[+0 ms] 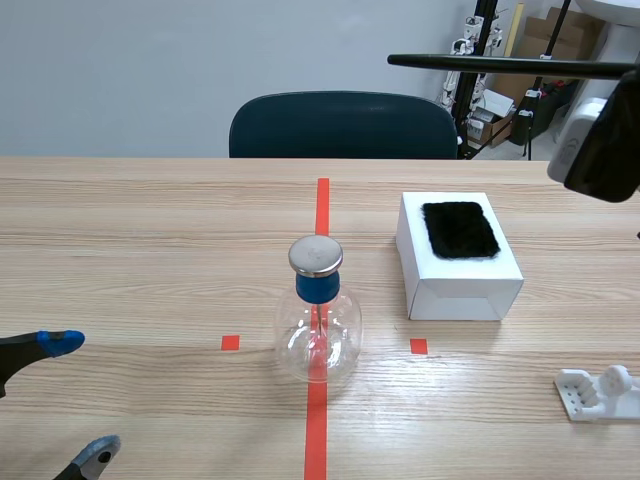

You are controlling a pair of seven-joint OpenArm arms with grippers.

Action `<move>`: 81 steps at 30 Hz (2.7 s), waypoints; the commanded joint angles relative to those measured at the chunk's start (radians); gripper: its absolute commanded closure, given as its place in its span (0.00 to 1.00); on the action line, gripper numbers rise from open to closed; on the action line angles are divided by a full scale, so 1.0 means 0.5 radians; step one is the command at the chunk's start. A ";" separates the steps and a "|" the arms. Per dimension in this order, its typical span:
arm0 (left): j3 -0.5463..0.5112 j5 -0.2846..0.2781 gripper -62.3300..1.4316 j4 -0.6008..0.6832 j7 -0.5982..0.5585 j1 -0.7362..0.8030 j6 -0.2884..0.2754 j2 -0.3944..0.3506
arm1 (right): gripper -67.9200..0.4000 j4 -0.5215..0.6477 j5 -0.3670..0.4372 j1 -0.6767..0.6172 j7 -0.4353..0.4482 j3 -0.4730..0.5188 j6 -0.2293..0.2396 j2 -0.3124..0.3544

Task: Do the electroscope experiment. rub the rod on the fur

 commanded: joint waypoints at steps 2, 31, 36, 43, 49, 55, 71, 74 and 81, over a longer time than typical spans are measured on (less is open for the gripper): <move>-0.013 -0.027 0.00 0.038 -0.092 0.000 0.004 -0.018 | 0.92 -0.047 -0.047 0.127 -0.015 0.019 -0.030 0.065; -0.013 -0.027 0.00 0.038 -0.092 -0.001 0.004 -0.018 | 0.92 -0.375 -0.604 0.690 0.211 0.017 0.366 0.130; -0.013 -0.027 0.00 0.038 -0.092 -0.001 0.004 -0.018 | 0.92 -0.391 -0.604 0.642 0.150 0.013 0.293 0.130; -0.013 -0.027 0.00 0.038 -0.092 0.000 0.004 -0.018 | 0.92 -0.391 -0.604 0.603 0.132 0.013 0.164 0.169; -0.013 -0.027 0.00 0.038 -0.092 -0.001 0.004 -0.018 | 0.92 -0.466 -0.604 0.614 0.246 -0.137 0.161 0.412; -0.013 -0.027 0.00 0.038 -0.092 0.000 0.004 -0.018 | 0.92 -0.482 -0.604 0.620 0.177 -0.357 0.161 0.663; -0.013 -0.027 0.00 0.038 -0.092 -0.001 0.004 -0.018 | 0.92 -0.772 -0.604 0.738 -0.479 -0.829 0.161 1.089; -0.013 -0.027 0.00 0.038 -0.092 -0.001 0.004 -0.018 | 0.92 -0.800 -0.604 0.737 -0.546 -0.885 0.161 1.089; -0.013 -0.027 0.00 0.038 -0.092 -0.001 0.004 -0.018 | 0.92 -0.806 -0.604 0.736 -0.459 -0.947 0.162 1.084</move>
